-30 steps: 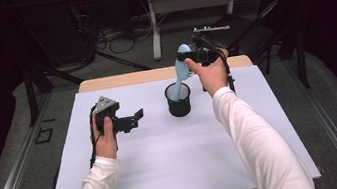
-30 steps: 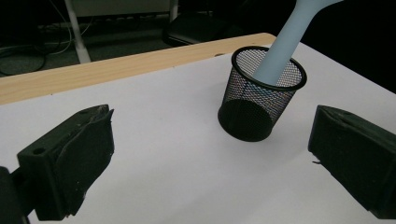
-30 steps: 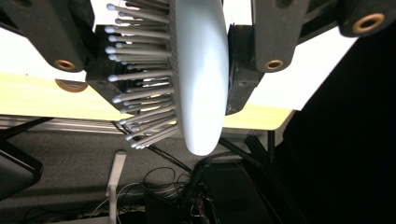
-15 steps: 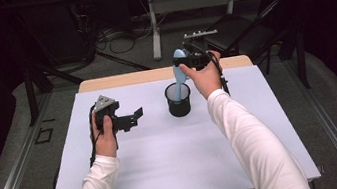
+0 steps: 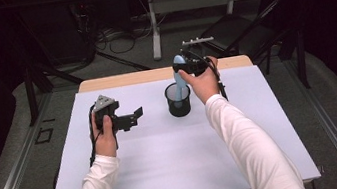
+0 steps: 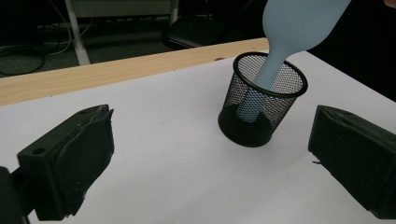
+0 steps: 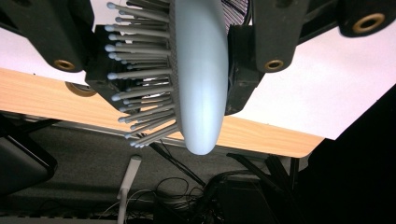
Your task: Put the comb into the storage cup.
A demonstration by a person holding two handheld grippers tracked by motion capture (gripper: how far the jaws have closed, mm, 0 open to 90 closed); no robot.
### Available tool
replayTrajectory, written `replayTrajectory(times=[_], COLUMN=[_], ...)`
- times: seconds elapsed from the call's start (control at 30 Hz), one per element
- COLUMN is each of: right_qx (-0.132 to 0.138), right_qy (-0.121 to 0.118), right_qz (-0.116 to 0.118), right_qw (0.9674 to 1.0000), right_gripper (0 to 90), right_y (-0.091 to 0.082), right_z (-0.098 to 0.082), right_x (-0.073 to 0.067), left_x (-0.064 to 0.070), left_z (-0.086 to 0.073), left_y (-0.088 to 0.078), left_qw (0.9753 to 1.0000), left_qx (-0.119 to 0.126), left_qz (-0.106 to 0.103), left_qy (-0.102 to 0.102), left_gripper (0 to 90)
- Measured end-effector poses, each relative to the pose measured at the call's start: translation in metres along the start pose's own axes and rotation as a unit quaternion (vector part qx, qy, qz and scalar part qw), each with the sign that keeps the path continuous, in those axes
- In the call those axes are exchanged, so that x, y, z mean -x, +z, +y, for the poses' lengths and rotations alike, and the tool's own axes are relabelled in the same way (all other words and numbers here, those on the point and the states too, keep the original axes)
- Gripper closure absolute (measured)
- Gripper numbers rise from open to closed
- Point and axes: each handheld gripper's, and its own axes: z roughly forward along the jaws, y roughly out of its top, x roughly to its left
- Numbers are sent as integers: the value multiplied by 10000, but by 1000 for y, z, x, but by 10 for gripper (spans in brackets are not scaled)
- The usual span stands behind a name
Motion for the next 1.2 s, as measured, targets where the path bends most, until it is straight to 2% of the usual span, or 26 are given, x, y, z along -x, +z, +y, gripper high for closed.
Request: replayTrajectory(times=[0.3, 0.57, 0.63, 0.93, 1.07, 1.2], right_qx=[-51, -11, -11, -37, -22, -12], right_qy=[-87, -268, -321, -246, -179, -311], right_qz=[-50, 141, 128, 215, 232, 179], right_qw=[9999, 9995, 9994, 9995, 9996, 9994], right_gripper=[487, 468, 469, 454, 356, 312], right_y=[4, 7, 7, 6, 7, 6], right_z=[-7, -10, -10, -11, -10, -11], right_x=[0, -8, -10, -6, -5, -7], left_x=[0, 0, 0, -1, -2, -2], left_z=[0, 0, 0, 0, 0, 0], left_y=[-1, -4, -4, -4, -4, -4], left_qw=[10000, 10000, 10000, 10000, 10000, 10000], left_qx=[11, 17, 12, 22, 23, 24], left_qz=[22, 51, 45, 26, 15, 18], left_qy=[-6, -14, -13, -33, -44, -51], left_gripper=[4, 4, 4, 4, 4, 4])
